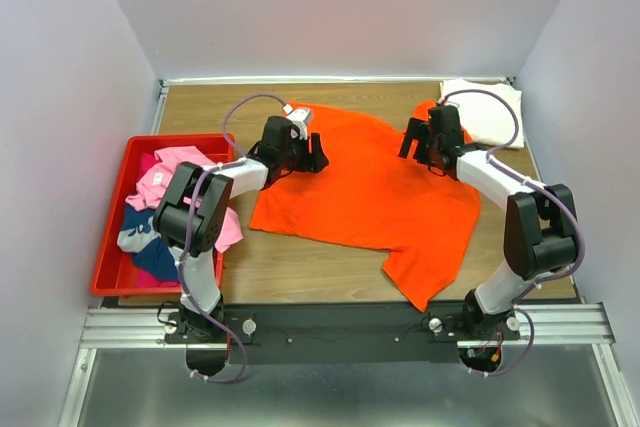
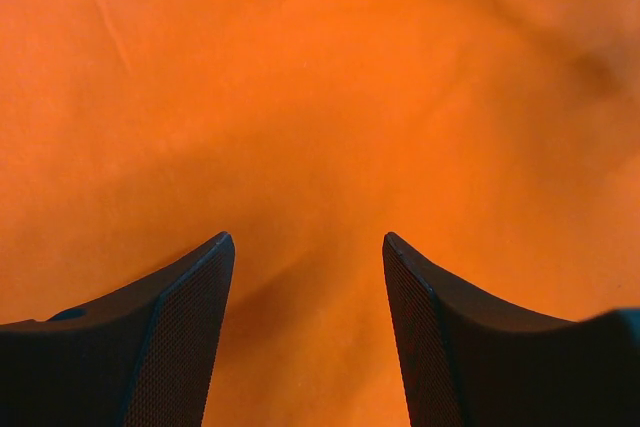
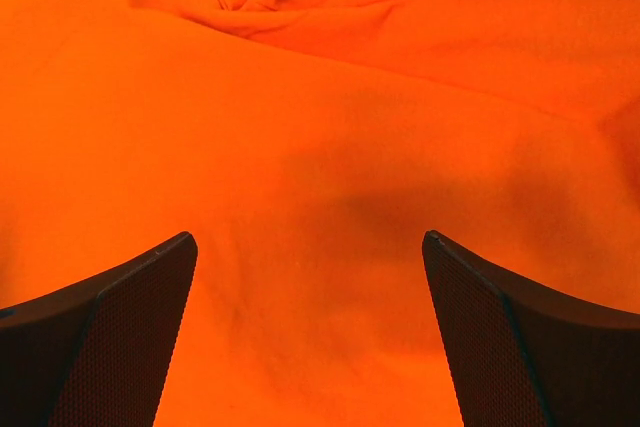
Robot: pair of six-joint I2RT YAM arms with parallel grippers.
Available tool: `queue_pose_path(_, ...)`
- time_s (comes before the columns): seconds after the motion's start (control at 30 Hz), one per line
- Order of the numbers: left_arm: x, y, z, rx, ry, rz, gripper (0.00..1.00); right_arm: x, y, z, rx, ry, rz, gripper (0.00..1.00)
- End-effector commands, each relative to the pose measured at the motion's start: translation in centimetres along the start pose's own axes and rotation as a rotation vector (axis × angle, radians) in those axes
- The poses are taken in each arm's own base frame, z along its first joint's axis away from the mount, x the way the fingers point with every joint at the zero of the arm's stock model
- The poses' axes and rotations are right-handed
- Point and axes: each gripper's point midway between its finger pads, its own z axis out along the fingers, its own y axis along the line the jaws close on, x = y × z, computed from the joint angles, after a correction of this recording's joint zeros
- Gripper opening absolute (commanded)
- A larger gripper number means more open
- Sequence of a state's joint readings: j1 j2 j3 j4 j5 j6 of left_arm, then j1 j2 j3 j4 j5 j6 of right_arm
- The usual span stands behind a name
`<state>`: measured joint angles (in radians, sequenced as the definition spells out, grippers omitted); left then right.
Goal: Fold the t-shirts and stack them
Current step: Flatten the tshirt out, then fold the tshirt
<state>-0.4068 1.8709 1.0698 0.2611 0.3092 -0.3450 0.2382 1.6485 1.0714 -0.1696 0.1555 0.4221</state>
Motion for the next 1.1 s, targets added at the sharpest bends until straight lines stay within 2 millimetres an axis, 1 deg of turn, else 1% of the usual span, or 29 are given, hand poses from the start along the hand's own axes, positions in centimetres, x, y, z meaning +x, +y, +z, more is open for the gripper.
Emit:
queue_pose_path(0.0,2.3,0.7,0.9,0.016,0.050,-0.020,0.68,2.1,-0.2,0.8,0.001,0.055,0.040,1.00)
queue_pose_path(0.1,3.6,1.1,1.4,0.015,0.081,-0.037,0.68,3.4,-0.6,1.4,0.018,0.086,0.047,1.00)
queue_pose_path(0.13,4.3,1.6,1.6,0.004,0.095,-0.043,0.68,3.9,-0.7,1.8,0.026,0.101,0.051,1.00)
queue_pose_path(0.2,5.1,2.3,2.0,-0.009,0.115,-0.050,0.68,4.4,-0.9,2.3,0.037,0.114,0.053,1.00)
queue_pose_path(0.23,5.3,2.5,2.1,-0.010,0.120,-0.053,0.68,4.6,-1.1,2.6,0.047,0.119,0.054,1.00)
queue_pose_path(0.27,5.5,2.7,2.2,-0.010,0.127,-0.060,0.68,5.4,-1.5,3.2,0.064,0.140,0.050,1.00)
queue_pose_path(0.37,5.4,2.9,2.4,-0.004,0.126,-0.065,0.67,5.7,-1.8,4.0,0.077,0.155,0.063,1.00)
queue_pose_path(0.4,5.1,3.0,2.4,-0.003,0.122,-0.068,0.67,6.2,-2.0,4.6,0.080,0.174,0.069,1.00)
queue_pose_path(0.43,5.1,3.0,2.4,-0.002,0.122,-0.069,0.67,6.0,-2.0,4.9,0.081,0.172,0.074,1.00)
queue_pose_path(0.5,4.6,3.3,2.4,-0.003,0.113,-0.076,0.67,6.0,-2.3,5.6,0.081,0.184,0.089,1.00)
queue_pose_path(0.53,4.3,3.5,2.6,-0.005,0.113,-0.078,0.67,6.5,-2.5,6.0,0.086,0.201,0.093,1.00)
queue_pose_path(0.57,4.1,3.6,2.7,-0.005,0.112,-0.081,0.67,6.0,-2.5,6.3,0.080,0.195,0.102,1.00)
queue_pose_path(0.6,3.5,3.7,2.8,0.006,0.108,-0.083,0.67,5.9,-2.6,6.5,0.076,0.202,0.113,1.00)
queue_pose_path(0.63,3.6,3.8,3.0,0.007,0.112,-0.087,0.67,6.0,-2.8,6.9,0.080,0.208,0.119,1.00)
queue_pose_path(0.67,3.7,4.0,3.1,0.008,0.116,-0.092,0.67,5.3,-2.9,7.2,0.077,0.198,0.127,1.00)
queue_pose_path(0.73,3.2,4.6,3.5,0.006,0.115,-0.098,0.67,5.2,-3.0,7.9,0.072,0.205,0.132,1.00)
queue_pose_path(0.8,3.2,4.8,3.7,0.013,0.121,-0.112,0.67,5.0,-2.6,8.4,0.053,0.211,0.125,1.00)
queue_pose_path(0.83,2.8,5.3,3.9,0.009,0.112,-0.119,0.67,4.3,-2.2,8.7,0.039,0.203,0.122,1.00)
queue_pose_path(0.87,2.6,5.4,4.0,0.007,0.108,-0.122,0.67,4.5,-2.1,9.0,0.033,0.212,0.118,1.00)
queue_pose_path(0.97,1.9,5.9,4.6,-0.005,0.102,-0.121,0.67,3.8,-1.7,9.2,0.009,0.207,0.094,1.00)
queue_pose_path(1.0,1.7,5.8,4.7,0.004,0.103,-0.109,0.67,3.6,-1.5,9.1,-0.004,0.207,0.086,1.00)
queue_pose_path(1.03,0.8,5.7,5.0,0.011,0.090,-0.098,0.66,3.4,-1.4,9.0,-0.006,0.203,0.082,1.00)
queue_pose_path(1.07,0.7,5.7,5.0,0.010,0.098,-0.096,0.66,3.0,-1.3,8.9,-0.011,0.195,0.075,1.00)
